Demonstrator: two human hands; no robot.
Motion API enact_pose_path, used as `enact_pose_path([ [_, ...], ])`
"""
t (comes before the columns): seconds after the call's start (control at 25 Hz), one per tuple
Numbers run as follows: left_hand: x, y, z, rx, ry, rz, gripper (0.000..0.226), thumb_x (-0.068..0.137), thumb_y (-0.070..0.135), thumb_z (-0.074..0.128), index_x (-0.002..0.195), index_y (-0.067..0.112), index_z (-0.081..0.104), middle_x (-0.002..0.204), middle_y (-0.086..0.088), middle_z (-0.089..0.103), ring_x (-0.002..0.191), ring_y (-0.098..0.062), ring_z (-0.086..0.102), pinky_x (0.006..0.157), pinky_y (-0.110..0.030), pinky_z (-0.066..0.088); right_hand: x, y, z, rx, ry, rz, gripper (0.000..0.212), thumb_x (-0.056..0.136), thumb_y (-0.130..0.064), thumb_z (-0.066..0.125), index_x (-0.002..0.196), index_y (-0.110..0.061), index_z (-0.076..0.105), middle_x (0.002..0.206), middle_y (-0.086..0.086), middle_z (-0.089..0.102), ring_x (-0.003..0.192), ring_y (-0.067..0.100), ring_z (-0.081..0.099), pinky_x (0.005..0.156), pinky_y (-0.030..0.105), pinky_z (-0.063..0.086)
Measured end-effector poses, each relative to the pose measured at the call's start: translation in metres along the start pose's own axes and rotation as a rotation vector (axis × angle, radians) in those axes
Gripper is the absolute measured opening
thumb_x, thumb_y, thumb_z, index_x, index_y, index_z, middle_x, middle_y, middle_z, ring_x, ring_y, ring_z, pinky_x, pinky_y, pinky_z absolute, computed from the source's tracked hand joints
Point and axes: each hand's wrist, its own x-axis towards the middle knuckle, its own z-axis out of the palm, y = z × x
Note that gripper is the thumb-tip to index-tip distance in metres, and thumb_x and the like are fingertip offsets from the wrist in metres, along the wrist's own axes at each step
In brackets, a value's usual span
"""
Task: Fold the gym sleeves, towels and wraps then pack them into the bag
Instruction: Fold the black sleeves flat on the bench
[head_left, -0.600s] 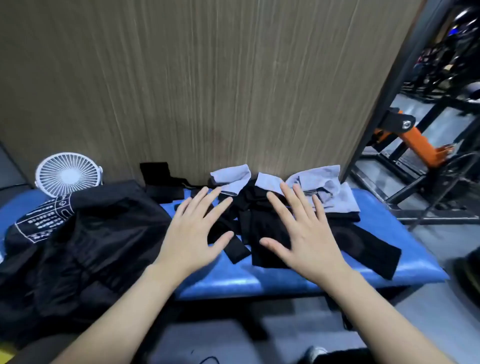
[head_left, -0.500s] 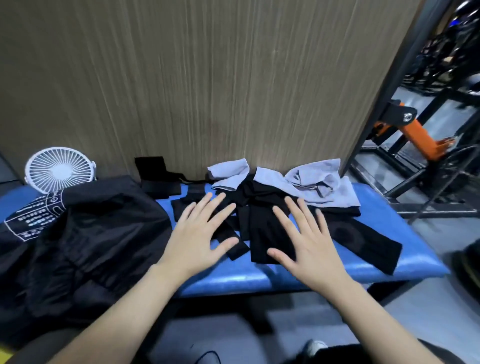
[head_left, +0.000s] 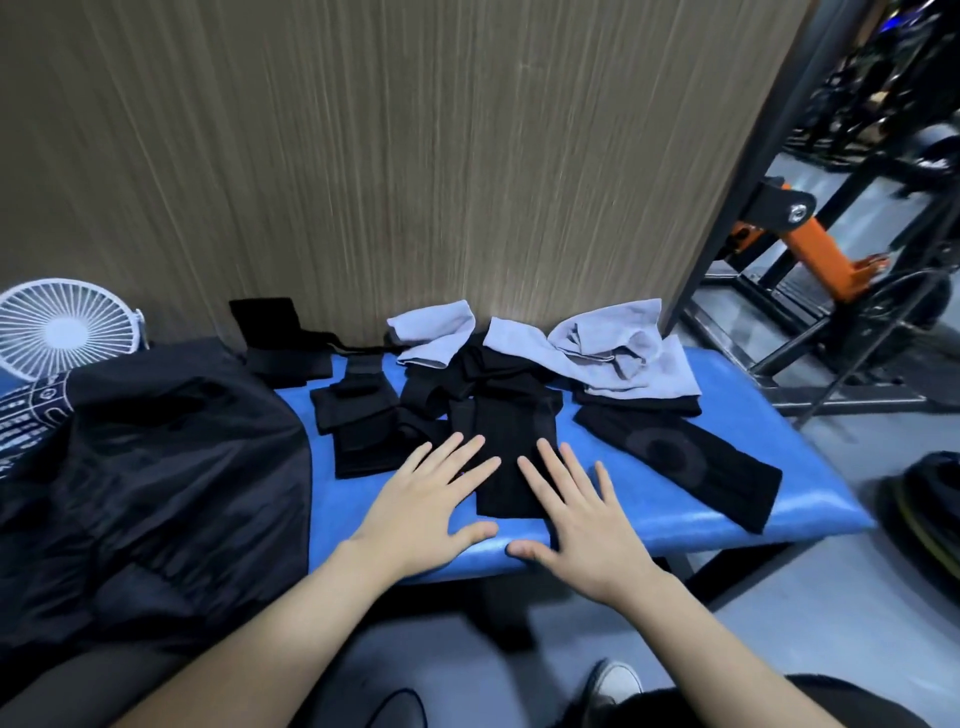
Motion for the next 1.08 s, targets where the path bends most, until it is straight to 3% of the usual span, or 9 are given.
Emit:
enact_pose_path([
  [0.2, -0.004, 0.005, 0.000, 0.012, -0.015, -0.007, 0.070, 0.093, 0.071, 0.031, 0.154, 0.037, 0.030, 0.165, 0.011, 0.012, 0.153, -0.013, 0.007, 0.124, -0.037, 0.009, -0.001, -0.006, -0.006, -0.002, -0.058, 0.022, 0.096, 0.081, -0.087, 0.012, 0.159, -0.032, 0.013, 0.168, -0.002, 0.003, 0.155, 0.018, 0.000, 0.123, 0.053, 0.002],
  [0.28, -0.006, 0.012, -0.001, 0.038, 0.067, -0.017, 0.062, 0.093, 0.066, 0.037, 0.143, 0.032, 0.051, 0.150, 0.003, 0.044, 0.138, -0.020, 0.039, 0.111, -0.041, 0.038, -0.005, -0.011, -0.010, -0.069, 0.006, 0.004, 0.086, 0.087, -0.080, 0.026, 0.153, -0.026, 0.038, 0.159, 0.007, 0.036, 0.146, 0.027, 0.035, 0.119, 0.056, 0.022],
  [0.36, -0.008, 0.017, -0.002, 0.061, 0.154, -0.052, 0.056, 0.093, 0.062, 0.039, 0.130, 0.029, 0.064, 0.118, 0.003, 0.056, 0.108, -0.020, 0.053, 0.089, -0.037, 0.049, -0.013, -0.021, -0.012, -0.138, 0.090, -0.052, 0.078, 0.084, -0.071, 0.038, 0.140, -0.019, 0.056, 0.130, 0.010, 0.061, 0.115, 0.030, 0.059, 0.104, 0.051, 0.044],
  [0.44, -0.013, 0.022, -0.003, 0.046, 0.179, -0.084, 0.056, 0.093, 0.063, 0.037, 0.127, 0.030, 0.066, 0.107, 0.006, 0.054, 0.099, -0.018, 0.052, 0.084, -0.032, 0.047, -0.025, -0.034, -0.014, -0.123, 0.129, -0.132, 0.075, 0.084, -0.068, 0.042, 0.137, -0.017, 0.058, 0.111, 0.005, 0.058, 0.097, 0.027, 0.056, 0.091, 0.043, 0.048],
  [0.6, -0.025, 0.020, -0.007, -0.004, 0.115, -0.087, 0.058, 0.092, 0.065, 0.033, 0.131, 0.032, 0.060, 0.123, 0.010, 0.054, 0.118, -0.015, 0.047, 0.097, -0.032, 0.042, -0.037, -0.042, -0.024, 0.320, -0.021, -0.188, 0.057, 0.091, -0.059, 0.049, 0.137, -0.025, 0.055, 0.118, -0.006, 0.050, 0.095, 0.015, 0.052, 0.088, 0.032, 0.047],
  [0.68, -0.029, 0.014, -0.008, -0.007, 0.086, -0.077, 0.054, 0.092, 0.061, 0.036, 0.135, 0.034, 0.056, 0.133, 0.011, 0.050, 0.128, -0.014, 0.041, 0.106, -0.033, 0.037, -0.031, -0.036, -0.026, 0.491, 0.092, -0.175, 0.040, 0.093, -0.048, 0.052, 0.126, -0.026, 0.062, 0.112, -0.012, 0.057, 0.093, 0.010, 0.056, 0.086, 0.034, 0.050],
  [0.8, -0.035, 0.002, -0.010, 0.014, 0.062, -0.067, 0.044, 0.095, 0.048, 0.052, 0.138, 0.037, 0.054, 0.139, 0.011, 0.048, 0.132, -0.014, 0.038, 0.108, -0.030, 0.030, -0.010, -0.015, -0.020, 0.237, 0.341, -0.088, 0.044, 0.096, -0.045, 0.044, 0.133, -0.025, 0.058, 0.131, -0.005, 0.056, 0.121, 0.021, 0.051, 0.098, 0.044, 0.046],
  [0.96, -0.039, -0.024, -0.017, 0.084, 0.036, -0.079, 0.046, 0.096, 0.051, 0.035, 0.137, 0.043, 0.053, 0.140, 0.010, 0.051, 0.130, -0.016, 0.043, 0.103, -0.031, 0.034, 0.004, 0.000, -0.010, 0.055, -0.029, 0.163, 0.084, 0.083, -0.081, 0.005, 0.156, -0.042, 0.016, 0.168, -0.004, 0.003, 0.154, 0.024, -0.003, 0.122, 0.054, 0.007],
  [1.08, -0.037, -0.045, -0.022, 0.011, -0.084, -0.160, 0.070, 0.087, 0.070, 0.005, 0.150, 0.050, 0.029, 0.158, 0.019, 0.027, 0.147, -0.010, 0.020, 0.112, -0.029, 0.020, -0.003, 0.002, -0.008, 0.089, -0.110, 0.295, 0.079, 0.087, -0.078, 0.010, 0.157, -0.043, 0.007, 0.167, -0.008, -0.008, 0.153, 0.022, -0.014, 0.122, 0.053, 0.000],
])
